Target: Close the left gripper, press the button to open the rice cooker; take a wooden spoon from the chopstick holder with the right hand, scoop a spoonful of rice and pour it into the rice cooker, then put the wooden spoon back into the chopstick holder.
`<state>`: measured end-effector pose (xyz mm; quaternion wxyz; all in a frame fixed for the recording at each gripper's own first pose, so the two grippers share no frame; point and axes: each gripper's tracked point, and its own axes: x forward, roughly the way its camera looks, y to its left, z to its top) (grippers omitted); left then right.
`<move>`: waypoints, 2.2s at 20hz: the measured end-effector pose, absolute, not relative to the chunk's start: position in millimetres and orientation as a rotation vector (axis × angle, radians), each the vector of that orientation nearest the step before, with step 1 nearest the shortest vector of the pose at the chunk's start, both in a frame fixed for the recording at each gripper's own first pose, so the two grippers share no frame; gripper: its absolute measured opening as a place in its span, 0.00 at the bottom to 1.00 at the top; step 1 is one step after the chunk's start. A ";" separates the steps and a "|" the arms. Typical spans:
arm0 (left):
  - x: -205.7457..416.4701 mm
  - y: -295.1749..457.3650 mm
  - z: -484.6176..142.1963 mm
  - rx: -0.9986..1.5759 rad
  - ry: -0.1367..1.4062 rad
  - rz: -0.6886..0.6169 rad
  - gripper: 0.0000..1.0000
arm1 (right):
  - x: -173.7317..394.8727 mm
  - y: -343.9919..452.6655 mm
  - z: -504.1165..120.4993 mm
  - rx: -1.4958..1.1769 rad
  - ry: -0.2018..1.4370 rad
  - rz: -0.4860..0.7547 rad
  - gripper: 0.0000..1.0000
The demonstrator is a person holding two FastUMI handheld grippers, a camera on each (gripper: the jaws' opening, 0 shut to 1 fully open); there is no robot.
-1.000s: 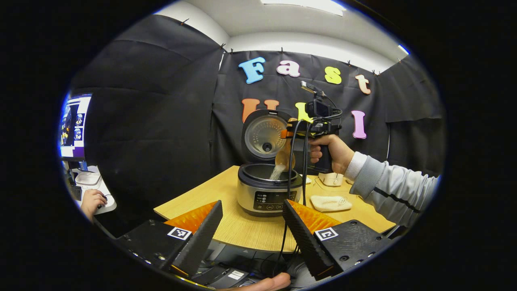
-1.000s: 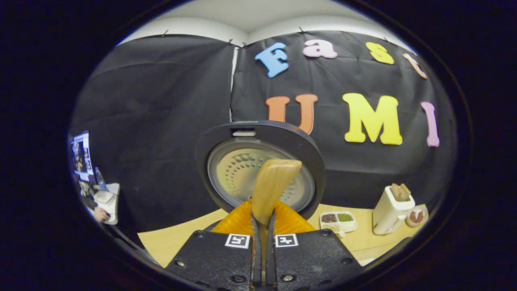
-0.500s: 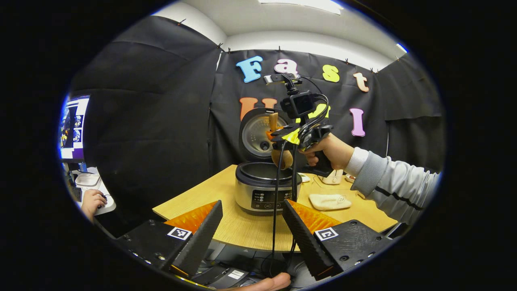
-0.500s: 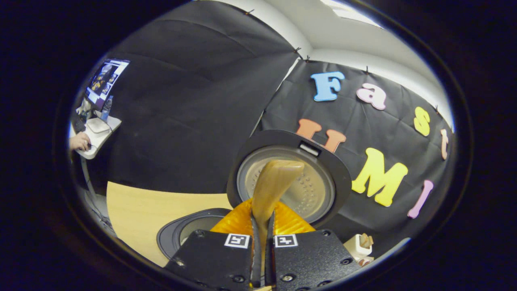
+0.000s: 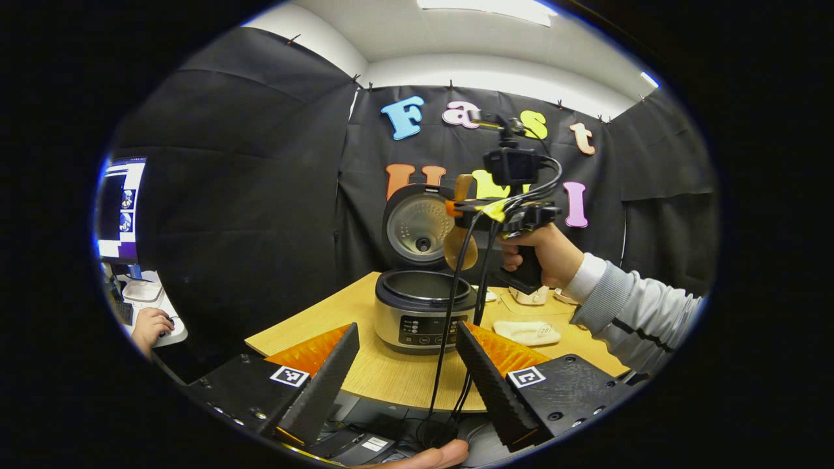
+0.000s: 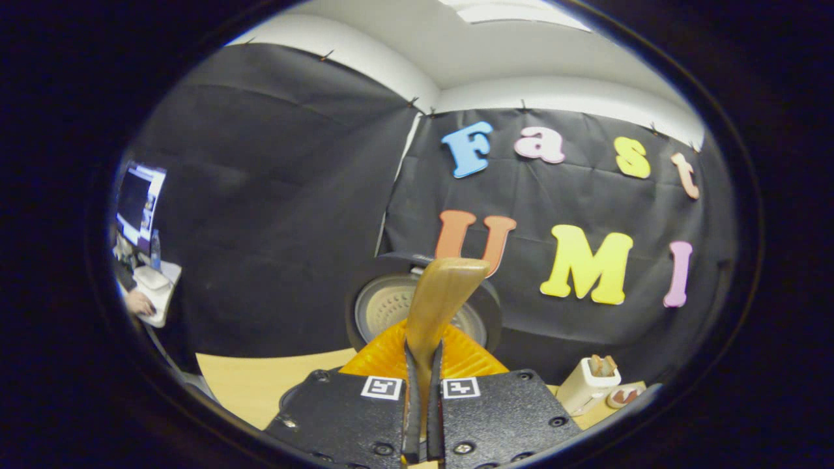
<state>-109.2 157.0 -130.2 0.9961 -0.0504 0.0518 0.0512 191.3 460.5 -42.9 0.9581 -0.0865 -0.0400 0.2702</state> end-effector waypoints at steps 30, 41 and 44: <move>-15.5 62.5 -86.1 -0.070 -0.004 0.075 0.95 | 283.8 -106.8 -124.8 0.664 0.081 -0.066 0.11; 12.7 55.8 -99.3 -0.015 0.017 0.096 0.95 | 313.9 -103.4 -219.3 0.625 0.234 -0.027 0.11; 14.1 56.0 -101.7 -0.044 0.021 0.084 0.95 | 313.0 -103.0 -215.3 0.595 0.212 -0.026 0.13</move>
